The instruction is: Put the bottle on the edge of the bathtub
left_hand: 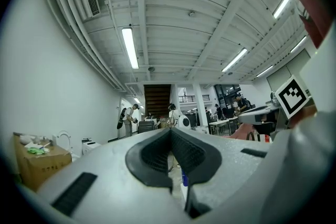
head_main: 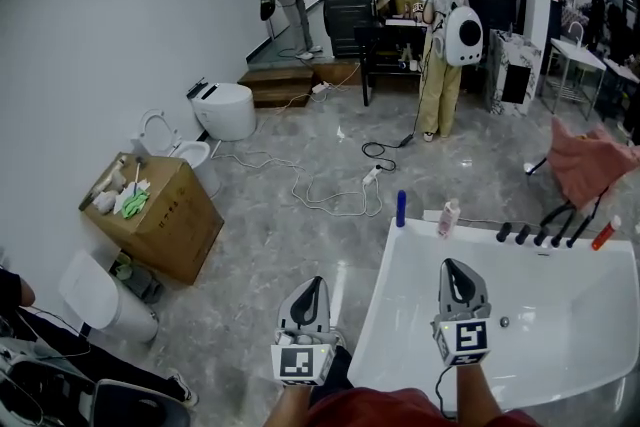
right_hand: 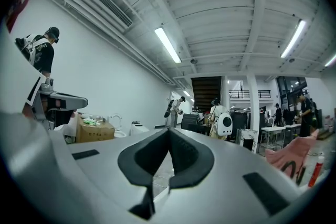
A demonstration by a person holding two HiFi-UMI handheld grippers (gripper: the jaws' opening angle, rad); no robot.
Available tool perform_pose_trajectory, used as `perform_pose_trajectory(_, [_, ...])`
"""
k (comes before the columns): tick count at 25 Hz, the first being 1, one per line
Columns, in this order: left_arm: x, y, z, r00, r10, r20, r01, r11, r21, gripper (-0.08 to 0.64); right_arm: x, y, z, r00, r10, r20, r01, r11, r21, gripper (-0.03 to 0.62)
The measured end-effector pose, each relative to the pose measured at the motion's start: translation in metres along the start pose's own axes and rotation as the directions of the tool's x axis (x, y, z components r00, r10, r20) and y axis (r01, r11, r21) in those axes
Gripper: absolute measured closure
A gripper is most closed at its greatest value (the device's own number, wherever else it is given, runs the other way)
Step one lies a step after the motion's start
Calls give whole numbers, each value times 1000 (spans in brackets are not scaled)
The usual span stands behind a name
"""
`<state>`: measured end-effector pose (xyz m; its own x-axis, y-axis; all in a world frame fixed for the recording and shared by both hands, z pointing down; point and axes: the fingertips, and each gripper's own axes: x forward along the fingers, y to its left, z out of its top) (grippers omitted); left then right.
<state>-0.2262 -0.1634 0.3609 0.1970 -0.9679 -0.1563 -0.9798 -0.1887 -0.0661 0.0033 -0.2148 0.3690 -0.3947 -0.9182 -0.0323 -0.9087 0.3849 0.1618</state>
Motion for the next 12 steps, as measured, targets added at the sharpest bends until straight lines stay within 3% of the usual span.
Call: perform_pose_trajectory(12, [3, 13, -5, 1000, 16, -3, -16, 1000, -7, 555, 13, 4, -6, 1000, 1, -4, -1, 1000, 1, 594])
